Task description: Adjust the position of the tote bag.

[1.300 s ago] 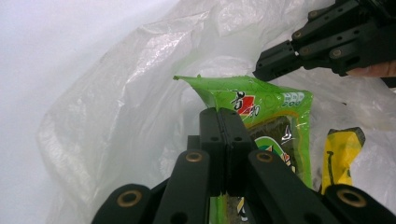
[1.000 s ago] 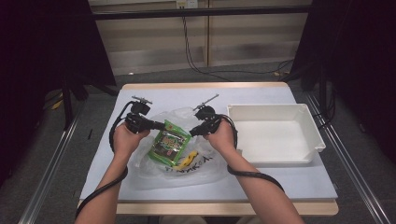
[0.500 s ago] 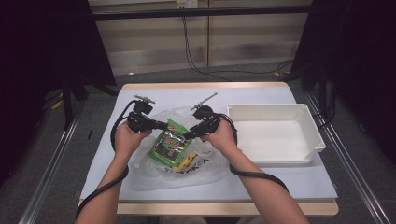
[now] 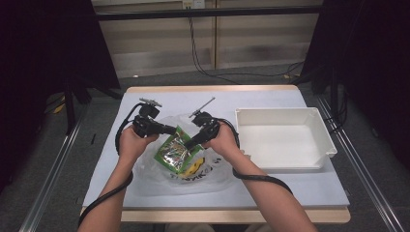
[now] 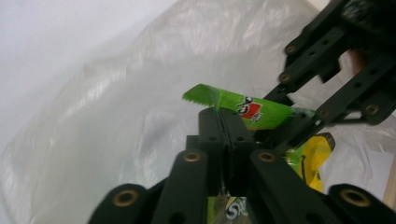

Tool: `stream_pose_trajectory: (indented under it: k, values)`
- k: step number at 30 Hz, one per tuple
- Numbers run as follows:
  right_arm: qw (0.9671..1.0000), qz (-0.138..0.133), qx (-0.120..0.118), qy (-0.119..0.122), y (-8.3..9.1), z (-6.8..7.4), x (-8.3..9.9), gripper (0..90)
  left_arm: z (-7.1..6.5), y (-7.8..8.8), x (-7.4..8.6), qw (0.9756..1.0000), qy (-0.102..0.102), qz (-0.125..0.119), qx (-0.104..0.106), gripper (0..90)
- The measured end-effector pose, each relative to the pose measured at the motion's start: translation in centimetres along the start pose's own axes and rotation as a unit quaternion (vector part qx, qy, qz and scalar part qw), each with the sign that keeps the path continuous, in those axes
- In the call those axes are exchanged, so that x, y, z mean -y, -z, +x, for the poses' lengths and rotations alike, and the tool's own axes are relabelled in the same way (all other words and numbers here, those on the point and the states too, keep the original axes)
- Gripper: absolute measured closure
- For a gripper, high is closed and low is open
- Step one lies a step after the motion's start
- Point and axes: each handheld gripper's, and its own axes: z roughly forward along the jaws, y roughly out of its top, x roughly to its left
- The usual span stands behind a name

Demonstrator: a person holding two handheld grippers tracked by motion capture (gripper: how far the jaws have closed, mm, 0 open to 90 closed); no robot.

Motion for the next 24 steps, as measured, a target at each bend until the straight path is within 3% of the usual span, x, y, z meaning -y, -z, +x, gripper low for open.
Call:
stream_pose_trajectory:
  k: [2, 3, 6, 8, 9, 10, 13, 15, 16, 17, 20, 24]
  values:
    - [1.0, -0.003, 0.0, -0.002, 0.5, 0.0, 0.0, 78.5, -0.1, 0.3, 0.4, 0.9999, 0.011, -0.002, -0.011, 77.8]
    - [1.0, -0.005, 0.001, -0.002, 0.7, 0.1, 0.0, 79.1, -0.1, 0.3, 0.7, 0.9998, 0.009, 0.005, -0.017, 68.2]
    - [0.9999, -0.004, 0.014, 0.005, 1.6, 0.5, -0.2, 80.4, -0.3, 0.4, 1.4, 0.999, -0.007, 0.029, -0.034, 58.5]
    - [0.9997, 0.003, 0.024, 0.011, 2.1, 1.0, -0.4, 80.4, -0.9, 0.2, 2.0, 0.9991, -0.002, 0.017, -0.038, 51.1]
    - [0.9994, 0.006, 0.03, 0.014, 2.3, 1.2, -0.5, 80.4, -1.1, 0.1, 2.2, 0.9992, 0.006, 0.011, -0.037, 50.5]
    - [0.9991, 0.007, 0.037, 0.02, 2.5, 1.4, -0.6, 80.4, -1.2, 0.3, 2.3, 0.999, -0.004, 0.02, -0.039, 48.7]
    - [0.9977, 0.013, 0.056, 0.035, 3.0, 2.1, -0.9, 80.3, -2.0, 0.2, 2.8, 0.9987, -0.01, 0.009, -0.05, 40.5]
    - [0.9971, 0.014, 0.063, 0.041, 3.2, 2.3, -1.1, 80.3, -2.2, 0.4, 3.0, 0.9972, -0.03, 0.01, -0.067, 34.2]
    - [0.9966, 0.016, 0.066, 0.046, 3.3, 2.4, -1.2, 80.2, -2.5, 0.4, 3.1, 0.9969, -0.023, -0.001, -0.075, 31.2]
    - [0.9963, 0.019, 0.069, 0.049, 3.5, 2.5, -1.3, 80.0, -2.4, 0.5, 3.1, 0.9968, -0.031, 0.005, -0.074, 28.9]
    - [0.9949, 0.023, 0.078, 0.061, 4.0, 3.0, -1.6, 79.8, -2.5, 0.6, 3.3, 0.9959, -0.028, 0.007, -0.086, 24.4]
    - [0.9942, 0.019, 0.084, 0.065, 4.6, 3.5, -2.0, 79.5, -2.6, 0.6, 3.5, 0.9965, -0.022, 0.004, -0.081, 23.4]
